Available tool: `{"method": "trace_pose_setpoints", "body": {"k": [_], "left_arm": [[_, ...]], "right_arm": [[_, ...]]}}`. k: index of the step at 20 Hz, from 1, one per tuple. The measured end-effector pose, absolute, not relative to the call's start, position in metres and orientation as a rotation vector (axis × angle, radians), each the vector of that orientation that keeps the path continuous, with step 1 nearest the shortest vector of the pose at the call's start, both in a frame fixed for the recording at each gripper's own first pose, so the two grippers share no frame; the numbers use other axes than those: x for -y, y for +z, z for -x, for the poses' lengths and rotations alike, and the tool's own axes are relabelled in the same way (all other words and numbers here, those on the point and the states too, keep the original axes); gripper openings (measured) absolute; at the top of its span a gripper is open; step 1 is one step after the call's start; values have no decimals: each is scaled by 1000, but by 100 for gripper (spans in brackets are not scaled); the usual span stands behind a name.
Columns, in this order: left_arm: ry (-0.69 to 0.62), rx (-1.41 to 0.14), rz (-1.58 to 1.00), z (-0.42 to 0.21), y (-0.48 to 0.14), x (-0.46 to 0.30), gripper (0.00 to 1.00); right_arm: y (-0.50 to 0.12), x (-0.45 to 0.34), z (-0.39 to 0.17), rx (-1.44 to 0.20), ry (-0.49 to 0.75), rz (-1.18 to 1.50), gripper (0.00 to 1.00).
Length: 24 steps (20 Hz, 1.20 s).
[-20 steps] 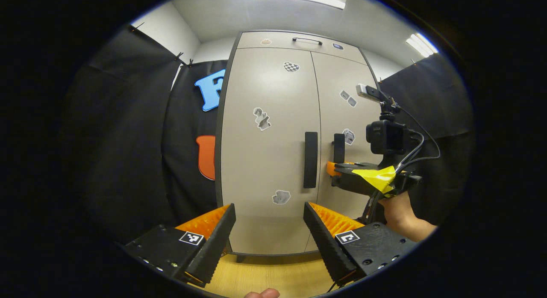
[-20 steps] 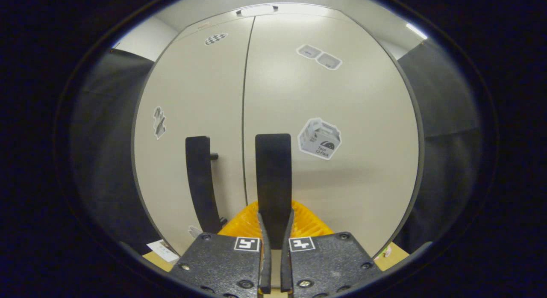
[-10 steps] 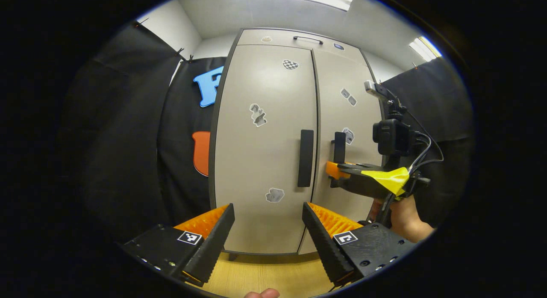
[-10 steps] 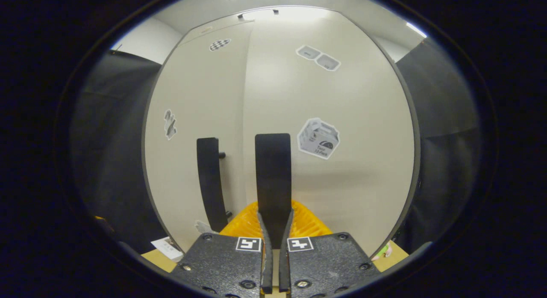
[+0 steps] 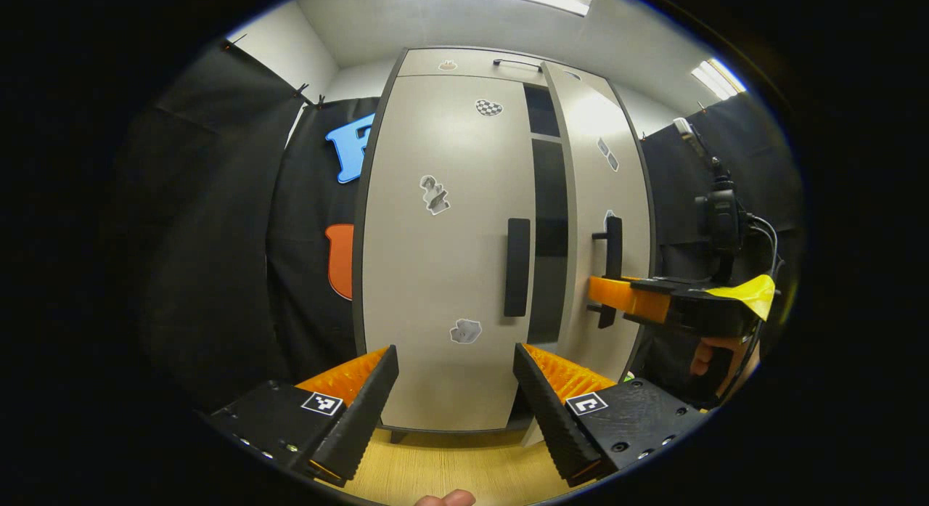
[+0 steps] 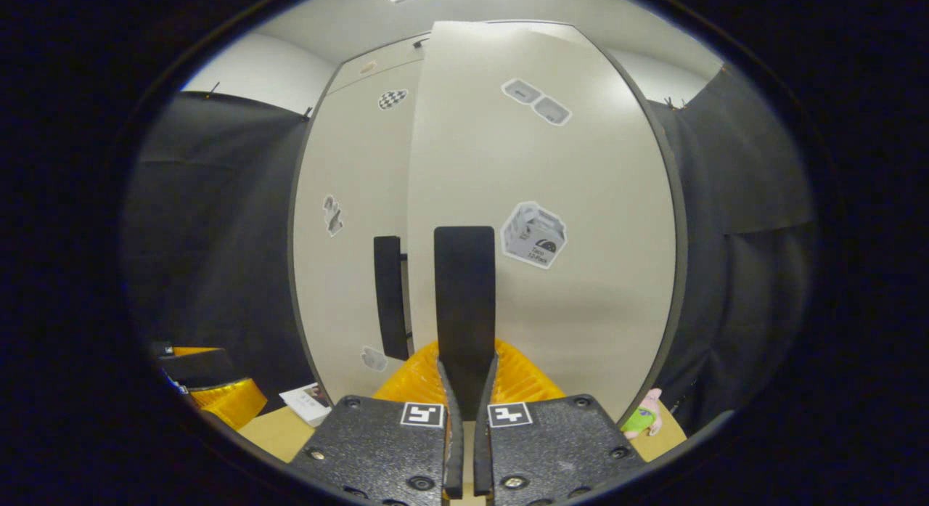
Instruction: Open the right door of the double-door shoe cabinet with the right hand, and open the left door with the left hand.
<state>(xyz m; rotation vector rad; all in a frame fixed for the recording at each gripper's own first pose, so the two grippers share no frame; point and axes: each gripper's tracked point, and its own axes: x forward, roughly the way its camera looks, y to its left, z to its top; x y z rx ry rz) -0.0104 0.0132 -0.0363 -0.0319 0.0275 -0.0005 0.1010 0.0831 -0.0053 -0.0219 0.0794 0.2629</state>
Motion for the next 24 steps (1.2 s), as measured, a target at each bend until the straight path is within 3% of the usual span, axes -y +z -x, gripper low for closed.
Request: {"method": "trace_pose_setpoints", "body": {"k": [8,24], "left_arm": [[-34,-11,21,6,-31,4,95],[-81,-15,9,-4,-36,25,96]], "right_arm": [[-2,-49,-58,-75,260,23,9],[9,29,-10,-64,122,56,8]]}}
